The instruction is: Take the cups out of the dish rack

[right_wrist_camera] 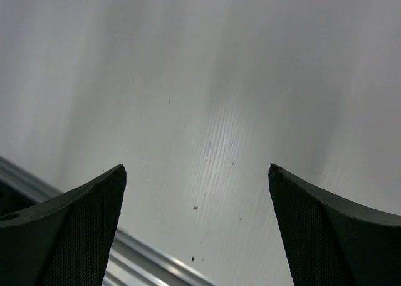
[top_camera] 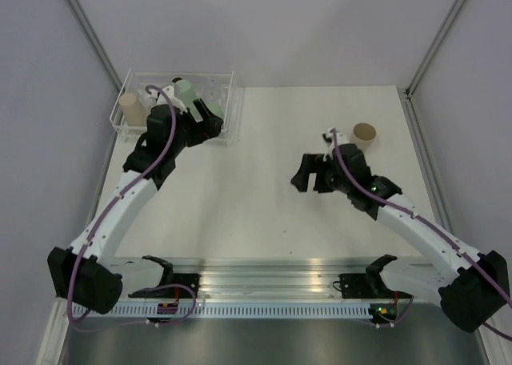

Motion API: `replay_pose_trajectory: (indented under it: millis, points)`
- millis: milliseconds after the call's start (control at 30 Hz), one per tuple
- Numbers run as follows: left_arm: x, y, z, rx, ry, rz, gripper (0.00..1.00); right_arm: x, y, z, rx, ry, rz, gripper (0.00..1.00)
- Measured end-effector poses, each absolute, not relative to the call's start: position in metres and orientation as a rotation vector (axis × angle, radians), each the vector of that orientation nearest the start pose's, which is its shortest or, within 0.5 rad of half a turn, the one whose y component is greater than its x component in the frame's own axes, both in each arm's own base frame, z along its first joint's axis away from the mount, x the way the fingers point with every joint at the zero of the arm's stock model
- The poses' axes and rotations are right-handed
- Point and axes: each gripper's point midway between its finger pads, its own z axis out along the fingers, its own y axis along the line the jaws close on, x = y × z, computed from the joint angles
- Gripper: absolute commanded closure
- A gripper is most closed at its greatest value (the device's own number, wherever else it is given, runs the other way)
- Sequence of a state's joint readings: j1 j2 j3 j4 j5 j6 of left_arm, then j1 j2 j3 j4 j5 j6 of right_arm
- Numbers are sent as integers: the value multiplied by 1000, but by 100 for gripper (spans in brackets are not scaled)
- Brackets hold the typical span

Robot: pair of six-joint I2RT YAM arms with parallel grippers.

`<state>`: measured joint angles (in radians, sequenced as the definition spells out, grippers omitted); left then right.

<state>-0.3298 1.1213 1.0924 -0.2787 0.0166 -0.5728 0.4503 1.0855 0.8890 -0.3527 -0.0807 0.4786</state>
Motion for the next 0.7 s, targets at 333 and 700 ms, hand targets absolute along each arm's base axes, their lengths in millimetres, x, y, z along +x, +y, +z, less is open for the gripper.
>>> replay_pose_trajectory:
  millis: [333, 700]
  points:
    - [462, -120, 223, -366, 2043, -134, 2, 170, 254, 111, -353, 2370, 708, 2]
    - [527, -122, 194, -376, 2075, 38, 1, 142, 263, 96, -394, 2380, 674, 2]
